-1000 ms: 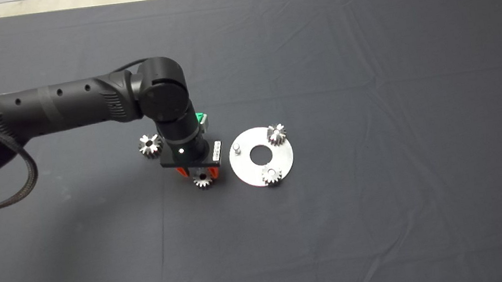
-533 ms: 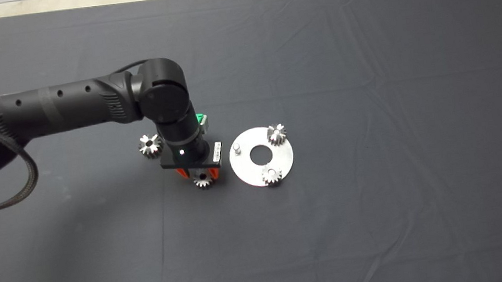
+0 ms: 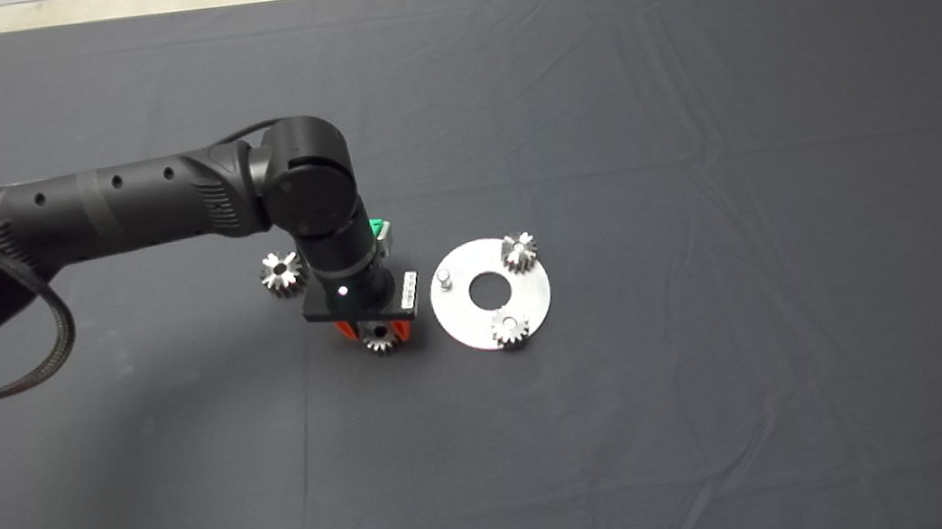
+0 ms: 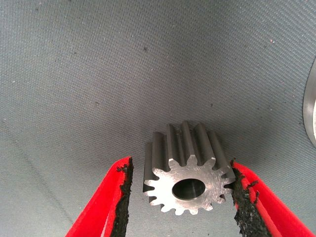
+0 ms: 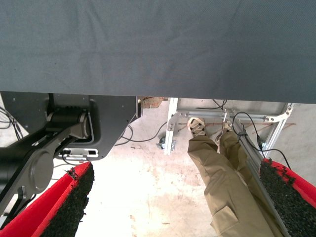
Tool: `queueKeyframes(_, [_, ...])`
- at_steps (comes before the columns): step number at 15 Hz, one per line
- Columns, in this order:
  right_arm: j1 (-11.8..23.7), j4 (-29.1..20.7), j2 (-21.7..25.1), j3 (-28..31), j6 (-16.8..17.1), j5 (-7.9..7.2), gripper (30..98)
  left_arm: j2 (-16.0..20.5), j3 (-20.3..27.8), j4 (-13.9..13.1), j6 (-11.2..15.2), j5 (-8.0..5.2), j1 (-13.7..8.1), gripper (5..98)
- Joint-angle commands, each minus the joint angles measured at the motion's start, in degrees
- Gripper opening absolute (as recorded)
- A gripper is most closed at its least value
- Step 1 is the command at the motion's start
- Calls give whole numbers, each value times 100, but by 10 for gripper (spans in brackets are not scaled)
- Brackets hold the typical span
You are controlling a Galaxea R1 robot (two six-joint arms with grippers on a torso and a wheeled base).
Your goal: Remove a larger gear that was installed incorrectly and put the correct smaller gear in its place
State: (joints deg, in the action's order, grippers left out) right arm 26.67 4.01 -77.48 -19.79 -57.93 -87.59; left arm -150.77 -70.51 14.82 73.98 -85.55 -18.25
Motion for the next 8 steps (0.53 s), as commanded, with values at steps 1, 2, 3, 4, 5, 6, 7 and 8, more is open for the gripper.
queueKeyframes(1, [66, -190, 9, 3, -25, -83, 886, 34, 39, 34, -33, -76, -56, 465])
queueKeyframes(2, [66, -190, 9, 3, -25, -83, 886, 43, 30, 30, -33, -76, -56, 465])
queueKeyframes(3, [66, -190, 9, 3, -25, -74, 886, 43, 38, 38, -33, -76, -56, 465])
queueKeyframes(4, [66, -190, 9, 3, -25, -74, 886, 34, 39, 31, -35, -76, -56, 465])
queueKeyframes(5, [66, -190, 9, 3, -25, -74, 886, 38, 30, 38, -46, -76, -56, 438])
queueKeyframes(6, [66, -190, 0, 3, -42, -73, 886, 43, 30, 38, -51, -75, -56, 415])
queueKeyframes(7, [66, -190, 0, 3, -84, -65, 886, 43, 30, 38, -51, -74, -56, 415])
queueKeyframes(8, [66, -190, 0, 3, -87, -69, 886, 43, 39, 38, -51, -75, -56, 415])
